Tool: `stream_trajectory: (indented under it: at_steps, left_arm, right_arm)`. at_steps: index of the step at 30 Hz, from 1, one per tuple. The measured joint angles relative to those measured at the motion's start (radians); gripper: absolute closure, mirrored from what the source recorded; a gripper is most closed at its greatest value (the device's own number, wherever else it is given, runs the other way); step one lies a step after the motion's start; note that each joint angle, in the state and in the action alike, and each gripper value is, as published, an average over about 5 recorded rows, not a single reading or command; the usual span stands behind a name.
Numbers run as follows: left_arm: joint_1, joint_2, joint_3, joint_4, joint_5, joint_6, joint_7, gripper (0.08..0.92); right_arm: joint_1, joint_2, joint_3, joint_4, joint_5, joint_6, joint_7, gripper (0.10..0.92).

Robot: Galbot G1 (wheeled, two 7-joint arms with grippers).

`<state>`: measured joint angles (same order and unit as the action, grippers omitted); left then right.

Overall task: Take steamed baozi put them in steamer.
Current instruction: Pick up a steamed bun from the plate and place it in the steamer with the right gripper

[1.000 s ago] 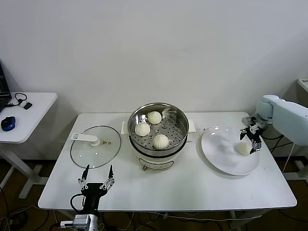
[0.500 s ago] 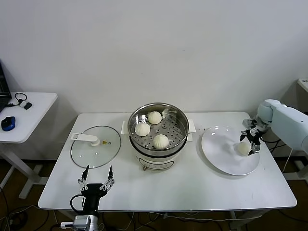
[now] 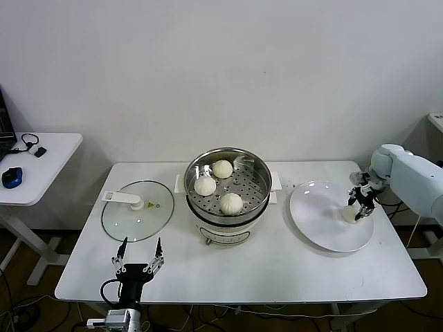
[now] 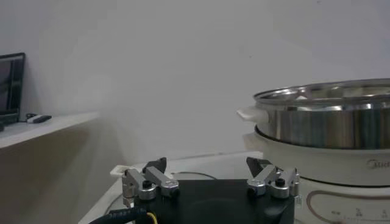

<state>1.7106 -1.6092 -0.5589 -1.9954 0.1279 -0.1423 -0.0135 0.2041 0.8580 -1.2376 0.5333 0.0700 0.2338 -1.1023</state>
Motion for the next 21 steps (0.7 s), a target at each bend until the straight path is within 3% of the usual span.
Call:
stream_trajectory:
  at_steps: [11, 21]
  left_arm:
    - [-0.004, 0.0, 0.004, -0.006, -0.004, 0.002, 0.001, 0.177]
    - [-0.011, 0.0, 0.015, -0.025, -0.023, 0.014, 0.012, 0.177]
  right_arm:
    - [0.099, -0.034, -0.095, 0.098, 0.051, -0.039, -0.001, 0.474]
    - [0.396, -0.026, -0.361, 0.337, 0.261, -0.133, 0.009, 0.474]
